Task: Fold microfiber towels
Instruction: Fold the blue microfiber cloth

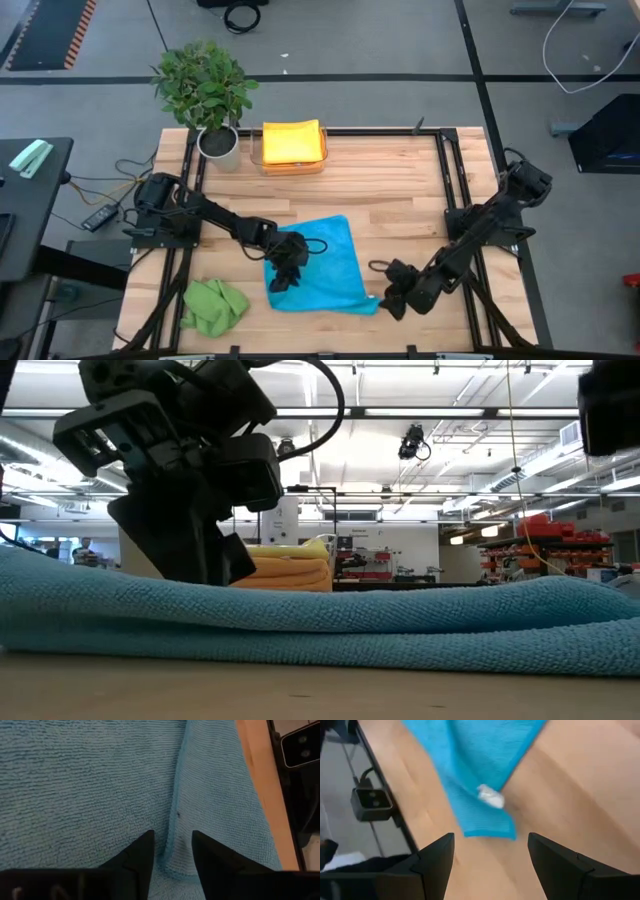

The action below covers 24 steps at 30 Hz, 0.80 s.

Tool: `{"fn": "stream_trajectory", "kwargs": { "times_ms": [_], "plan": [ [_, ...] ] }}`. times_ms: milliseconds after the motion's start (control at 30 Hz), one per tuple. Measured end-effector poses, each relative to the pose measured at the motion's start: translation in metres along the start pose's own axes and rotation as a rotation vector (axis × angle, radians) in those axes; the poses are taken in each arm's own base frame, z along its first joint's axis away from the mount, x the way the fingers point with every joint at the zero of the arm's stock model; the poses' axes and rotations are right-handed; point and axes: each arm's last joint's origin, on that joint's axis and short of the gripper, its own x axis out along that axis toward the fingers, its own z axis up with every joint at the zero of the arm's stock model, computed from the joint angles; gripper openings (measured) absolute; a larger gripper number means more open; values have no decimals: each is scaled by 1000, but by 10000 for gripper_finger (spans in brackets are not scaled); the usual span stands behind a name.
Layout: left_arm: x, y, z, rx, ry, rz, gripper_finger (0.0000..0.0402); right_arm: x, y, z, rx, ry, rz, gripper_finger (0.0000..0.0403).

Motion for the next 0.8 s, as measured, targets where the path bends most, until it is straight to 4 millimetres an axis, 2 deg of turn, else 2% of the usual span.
{"fn": "stream_trajectory", "kwargs": {
  "times_ms": [100,233,367,467,633,733,800],
  "plan": [
    [0,0,0,-1,2,1,116,6,-17,-2,20,-19,28,261],
    [0,0,0,-2,3,1,87,7,-26,-7,-153,-39,20,261],
    [0,1,-1,-3,5,4,63,8,-34,-7,-199,-52,-8,261],
    [0,1,-1,-3,5,5,50,18,-34,-7,-194,-69,10,261],
    [0,0,-1,-2,4,5,38,46,-28,-11,-199,-62,53,260],
    [0,1,-1,-6,5,6,28,50,-28,-13,-195,-91,41,250],
    [0,1,-1,-13,5,6,17,48,-27,-12,-208,-86,42,228]
  ]
}}
